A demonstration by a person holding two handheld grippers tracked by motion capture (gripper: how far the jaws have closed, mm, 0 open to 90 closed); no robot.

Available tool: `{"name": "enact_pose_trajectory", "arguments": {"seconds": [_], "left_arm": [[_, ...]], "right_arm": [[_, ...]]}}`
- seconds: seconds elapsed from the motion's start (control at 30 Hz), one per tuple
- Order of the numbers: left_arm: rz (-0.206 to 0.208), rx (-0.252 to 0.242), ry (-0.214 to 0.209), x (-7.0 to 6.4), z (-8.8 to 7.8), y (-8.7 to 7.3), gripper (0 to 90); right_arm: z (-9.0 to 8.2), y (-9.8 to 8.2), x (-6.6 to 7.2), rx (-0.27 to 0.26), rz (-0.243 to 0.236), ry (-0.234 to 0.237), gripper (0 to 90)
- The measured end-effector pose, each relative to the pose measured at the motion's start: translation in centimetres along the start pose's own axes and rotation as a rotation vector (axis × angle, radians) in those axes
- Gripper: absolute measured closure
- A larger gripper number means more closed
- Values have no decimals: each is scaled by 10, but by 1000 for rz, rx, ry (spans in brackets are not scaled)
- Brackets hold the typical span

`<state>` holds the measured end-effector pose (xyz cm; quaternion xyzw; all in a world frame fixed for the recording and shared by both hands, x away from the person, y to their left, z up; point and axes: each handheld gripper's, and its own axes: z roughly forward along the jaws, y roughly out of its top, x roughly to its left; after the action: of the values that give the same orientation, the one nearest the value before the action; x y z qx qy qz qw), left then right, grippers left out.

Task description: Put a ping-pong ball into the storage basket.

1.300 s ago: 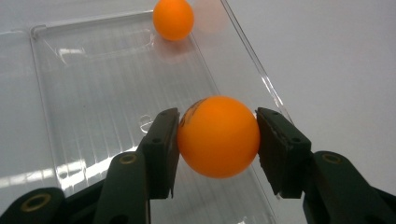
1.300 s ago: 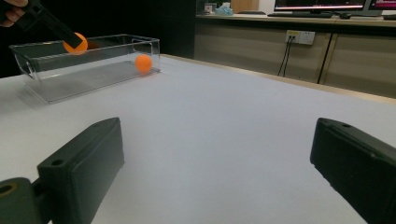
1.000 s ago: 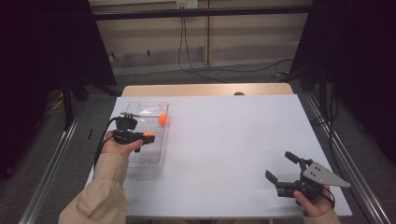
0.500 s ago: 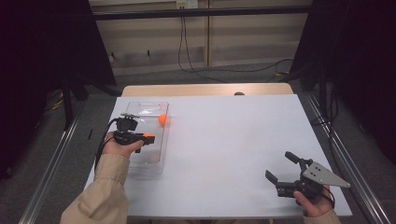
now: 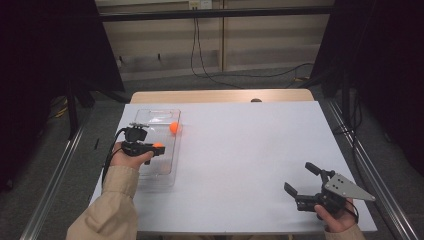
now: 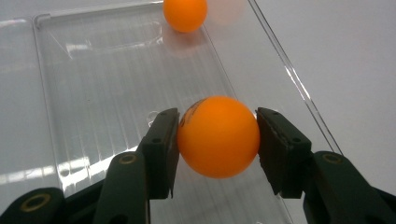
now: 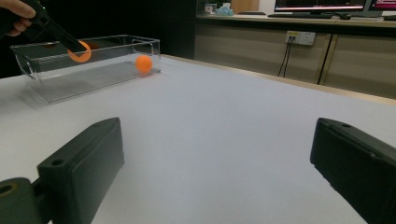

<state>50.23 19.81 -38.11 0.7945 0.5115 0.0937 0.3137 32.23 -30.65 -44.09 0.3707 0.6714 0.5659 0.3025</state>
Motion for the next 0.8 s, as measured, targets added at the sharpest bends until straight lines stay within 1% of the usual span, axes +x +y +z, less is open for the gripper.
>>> {"name": "enact_pose_trajectory", "arguments": {"seconds": [0.1,0.13,0.23,0.4,0.5,0.67,0.8], "left_arm": [[-6,-6,4,1,1,0,509],[-1,-1,3,1,1,0,509],[-9,-2,-2,1,2,0,509],[-6,-1,11,2,2,1,508],[-13,2,4,2,2,1,508],[-14,-8,16,3,4,1,508],[-24,-1,10,3,5,1,508]], "right_arm": [[0,0,0,0,1,0,23],[0,0,0,2,1,3,23],[0,0,0,0,0,2,24],[0,0,0,0,0,0,23],[0,0,0,0,1,0,23],[0,0,0,2,2,3,23],[0,0,0,0,1,1,23]]}}
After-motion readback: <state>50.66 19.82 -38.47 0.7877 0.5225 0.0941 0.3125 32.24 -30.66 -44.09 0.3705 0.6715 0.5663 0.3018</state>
